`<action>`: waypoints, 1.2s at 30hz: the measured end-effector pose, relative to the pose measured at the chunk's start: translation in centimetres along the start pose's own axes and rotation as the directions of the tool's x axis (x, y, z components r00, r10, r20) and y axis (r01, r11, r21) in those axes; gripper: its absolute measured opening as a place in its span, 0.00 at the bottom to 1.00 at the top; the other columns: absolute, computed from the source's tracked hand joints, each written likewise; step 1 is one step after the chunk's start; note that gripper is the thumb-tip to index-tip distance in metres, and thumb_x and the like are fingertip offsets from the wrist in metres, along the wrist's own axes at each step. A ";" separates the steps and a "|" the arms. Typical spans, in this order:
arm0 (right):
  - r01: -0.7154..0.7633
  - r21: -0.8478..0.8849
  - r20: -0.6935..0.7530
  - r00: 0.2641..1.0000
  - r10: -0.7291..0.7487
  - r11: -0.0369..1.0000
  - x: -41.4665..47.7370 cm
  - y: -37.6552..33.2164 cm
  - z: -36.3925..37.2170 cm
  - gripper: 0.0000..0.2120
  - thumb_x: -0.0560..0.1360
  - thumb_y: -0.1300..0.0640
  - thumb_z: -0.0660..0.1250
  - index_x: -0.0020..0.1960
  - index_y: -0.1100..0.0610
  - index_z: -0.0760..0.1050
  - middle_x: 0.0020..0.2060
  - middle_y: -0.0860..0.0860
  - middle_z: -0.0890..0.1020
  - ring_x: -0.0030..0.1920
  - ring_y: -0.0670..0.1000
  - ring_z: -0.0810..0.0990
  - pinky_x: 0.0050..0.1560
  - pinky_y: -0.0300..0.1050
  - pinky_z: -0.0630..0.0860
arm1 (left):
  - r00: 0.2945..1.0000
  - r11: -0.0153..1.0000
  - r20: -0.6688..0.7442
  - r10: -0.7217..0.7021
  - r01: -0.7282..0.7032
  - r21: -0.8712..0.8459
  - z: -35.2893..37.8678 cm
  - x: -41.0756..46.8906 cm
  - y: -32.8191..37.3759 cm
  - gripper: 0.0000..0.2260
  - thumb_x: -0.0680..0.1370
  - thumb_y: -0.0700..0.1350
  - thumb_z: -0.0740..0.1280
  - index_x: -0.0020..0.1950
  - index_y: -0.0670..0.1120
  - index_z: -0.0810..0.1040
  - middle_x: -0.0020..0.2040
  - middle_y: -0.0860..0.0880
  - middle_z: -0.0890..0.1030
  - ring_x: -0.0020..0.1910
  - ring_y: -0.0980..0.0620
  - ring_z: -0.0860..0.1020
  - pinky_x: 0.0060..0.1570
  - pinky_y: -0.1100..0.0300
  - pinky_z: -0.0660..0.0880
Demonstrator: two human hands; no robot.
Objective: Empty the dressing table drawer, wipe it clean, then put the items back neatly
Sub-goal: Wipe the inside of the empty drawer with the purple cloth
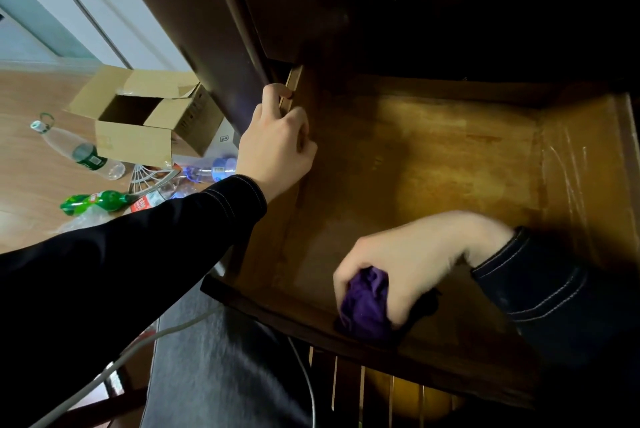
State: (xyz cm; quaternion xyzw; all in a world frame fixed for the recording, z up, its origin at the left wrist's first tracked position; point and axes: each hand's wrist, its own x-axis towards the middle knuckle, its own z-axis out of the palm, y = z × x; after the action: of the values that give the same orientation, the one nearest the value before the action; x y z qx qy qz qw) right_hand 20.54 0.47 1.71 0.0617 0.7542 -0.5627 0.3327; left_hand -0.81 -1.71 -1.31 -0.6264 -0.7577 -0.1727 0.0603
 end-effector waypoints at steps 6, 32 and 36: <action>-0.142 -0.232 -0.157 0.982 0.107 0.962 4.3 -0.1 2.1 0.18 0.73 0.68 0.70 0.39 0.48 0.70 0.34 0.48 0.75 0.32 0.49 0.72 0.29 0.39 0.69 | 1.000 1.000 0.006 -0.009 0.009 0.007 0.0 -0.1 0.2 0.04 0.72 0.45 0.67 0.44 0.45 0.77 0.67 0.44 0.68 0.60 0.42 0.74 0.41 0.54 0.74; 0.304 0.021 -0.270 0.919 -0.287 0.953 2.0 -0.1 1.8 0.23 0.66 0.74 0.71 0.56 0.54 0.82 0.49 0.57 0.85 0.46 0.59 0.83 0.45 0.56 0.80 | 1.000 1.000 0.013 0.010 -0.010 0.020 -0.1 0.0 0.1 0.05 0.73 0.46 0.67 0.45 0.45 0.77 0.68 0.43 0.68 0.57 0.44 0.74 0.42 0.53 0.78; 0.280 0.069 -0.049 0.960 -0.277 0.957 -0.1 0.8 0.2 0.21 0.68 0.75 0.71 0.54 0.55 0.82 0.48 0.59 0.84 0.41 0.64 0.81 0.39 0.55 0.77 | 1.000 1.000 0.013 0.008 -0.008 0.012 -0.2 0.0 0.0 0.05 0.73 0.46 0.67 0.45 0.45 0.77 0.68 0.43 0.67 0.57 0.44 0.74 0.43 0.51 0.79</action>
State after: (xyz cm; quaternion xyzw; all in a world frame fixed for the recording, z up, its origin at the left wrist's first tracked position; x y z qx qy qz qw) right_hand 21.14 0.61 1.09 -0.0219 0.7399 -0.6307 0.2329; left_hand -0.82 -1.75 -1.14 -0.6301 -0.7567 -0.1637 0.0599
